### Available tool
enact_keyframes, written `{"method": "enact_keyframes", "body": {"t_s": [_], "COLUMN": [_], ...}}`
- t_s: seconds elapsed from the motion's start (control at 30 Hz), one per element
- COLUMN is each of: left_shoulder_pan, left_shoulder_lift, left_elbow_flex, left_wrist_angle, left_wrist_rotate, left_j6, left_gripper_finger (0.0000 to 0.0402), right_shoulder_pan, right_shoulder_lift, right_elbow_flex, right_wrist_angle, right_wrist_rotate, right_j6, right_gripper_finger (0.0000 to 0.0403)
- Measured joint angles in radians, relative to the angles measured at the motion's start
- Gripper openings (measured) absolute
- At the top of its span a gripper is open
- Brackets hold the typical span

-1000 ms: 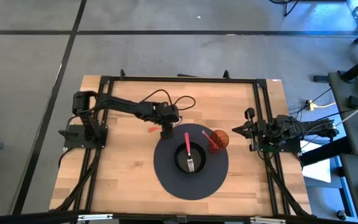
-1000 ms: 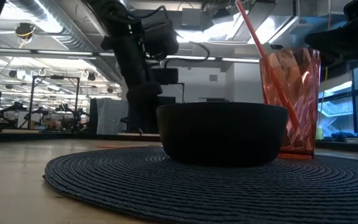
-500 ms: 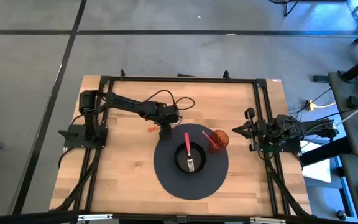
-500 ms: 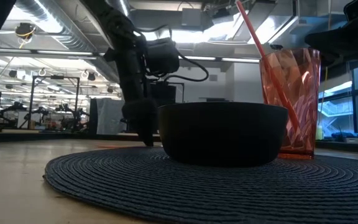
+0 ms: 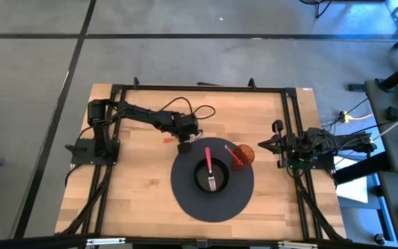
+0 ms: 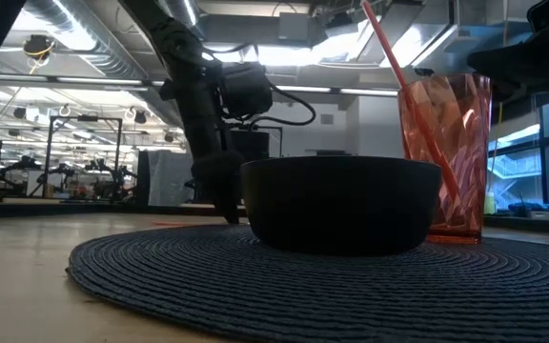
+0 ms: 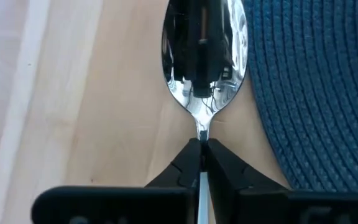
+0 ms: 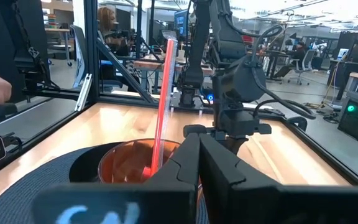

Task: Pick & Place Utensil
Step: Put the spoon into the bowl

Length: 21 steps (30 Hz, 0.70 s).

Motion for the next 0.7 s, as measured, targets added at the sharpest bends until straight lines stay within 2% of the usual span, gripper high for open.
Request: {"method": "enact_keyframes", "body": {"t_s": [0.23, 0.4, 0.7], "left_shoulder_pan": [-0.009, -0.013, -0.024], "left_shoulder_lift": [-0.035, -0.105, -0.193], "left_elbow_flex": [-0.01, -0.016, -0.012], "left_wrist_angle": [0.039, 0.011, -0.023], "left_wrist_rotate": [-0.038, -0.112, -0.144], "left_j6": [0.013, 0.018, 0.016], "left_gripper_finger": [0.0006, 0.0005, 0.0004], "right_shoulder_pan": [0.0, 0.0, 0.0], "right_shoulder_lift": [0.0, 0.0, 0.0], "right_elbow_flex": [0.0, 0.0, 0.0], "right_wrist_angle": [0.0, -0.002, -0.005], "right_wrist_rotate": [0.0, 0.0, 0.0], "right_j6": [0.0, -0.001, 0.0], "right_gripper_finger": [0.0012, 0.0012, 0.0012]}}
